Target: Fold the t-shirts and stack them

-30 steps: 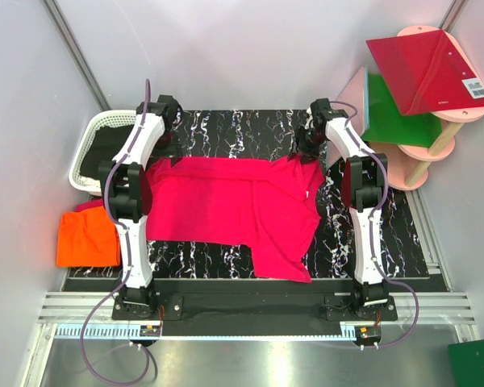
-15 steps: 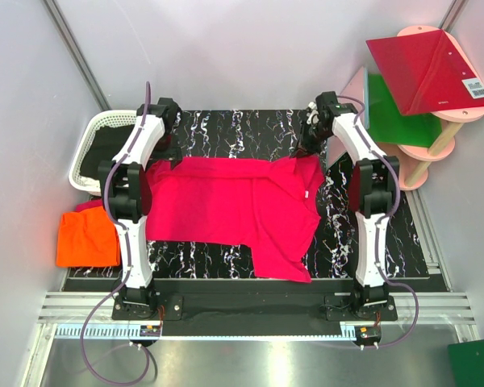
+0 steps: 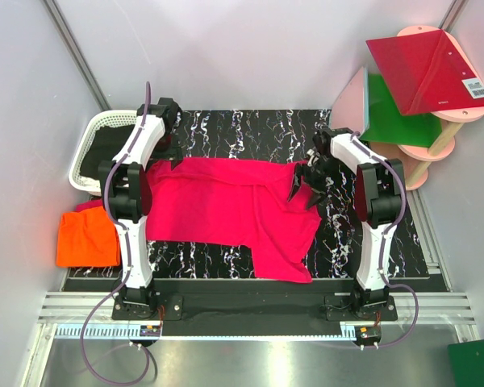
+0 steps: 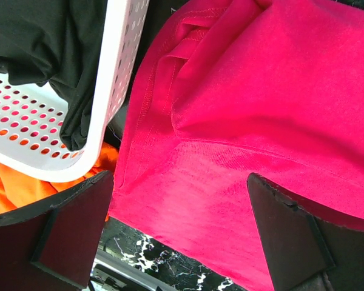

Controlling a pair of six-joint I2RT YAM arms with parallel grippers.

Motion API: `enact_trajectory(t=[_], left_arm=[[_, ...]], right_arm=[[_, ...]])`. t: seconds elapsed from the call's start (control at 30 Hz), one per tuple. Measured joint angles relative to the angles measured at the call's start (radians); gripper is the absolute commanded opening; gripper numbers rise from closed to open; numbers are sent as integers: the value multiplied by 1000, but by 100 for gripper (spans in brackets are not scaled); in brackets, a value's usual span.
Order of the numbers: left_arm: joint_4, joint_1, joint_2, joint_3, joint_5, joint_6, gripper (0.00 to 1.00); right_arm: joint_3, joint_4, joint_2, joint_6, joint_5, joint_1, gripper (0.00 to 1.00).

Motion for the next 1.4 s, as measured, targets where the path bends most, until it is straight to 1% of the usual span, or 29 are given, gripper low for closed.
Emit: enact_trajectory(t=[0.07,0.17,0.2,0.23,0.27,0.3,0.33,0.47,0.6,0.8,0.83,0.93,1.03,1.17,1.33,1.4], left_arm=[[0,0,0,0,2,0,99],[0,-2,0,0,5,0,99],[0,-2,0,0,7,0,92],[0,-3,0,0,10,0,77],[0,-5,0,1,14,-1,46],[1,-7,0,2,19,-3,6],[2,-9,1,5,24,-6,0],[8,-26,15,33,45,2,0],[15,-41,64,89,54,2,0],[16,-49,137,106,83,-5,0],[14,-49,148,106,87,-8,0],[10,-50,162,106,95,-18,0],[10,-51,160,109,98,-30,0],[8,-53,146,109,99,-43,0],[3,-53,63,105,96,-55,0],[5,-53,22,97,93,-57,0]], right_arm=[[4,-17,1,-8,12,5,82],[63,-24,1,-9,42,6,80],[88,-19,0,-8,51,6,79],[109,-13,0,-5,57,6,69],[137,0,0,-2,65,6,52],[158,16,0,2,71,6,25],[172,28,0,0,77,6,0],[205,88,7,27,98,6,0],[224,117,63,28,123,6,0],[224,128,213,32,182,6,0],[233,111,229,43,157,4,0],[267,95,241,53,188,6,0],[355,74,284,61,222,7,0],[543,73,371,74,294,8,0],[805,72,503,99,390,8,0],[862,71,531,107,411,8,0]])
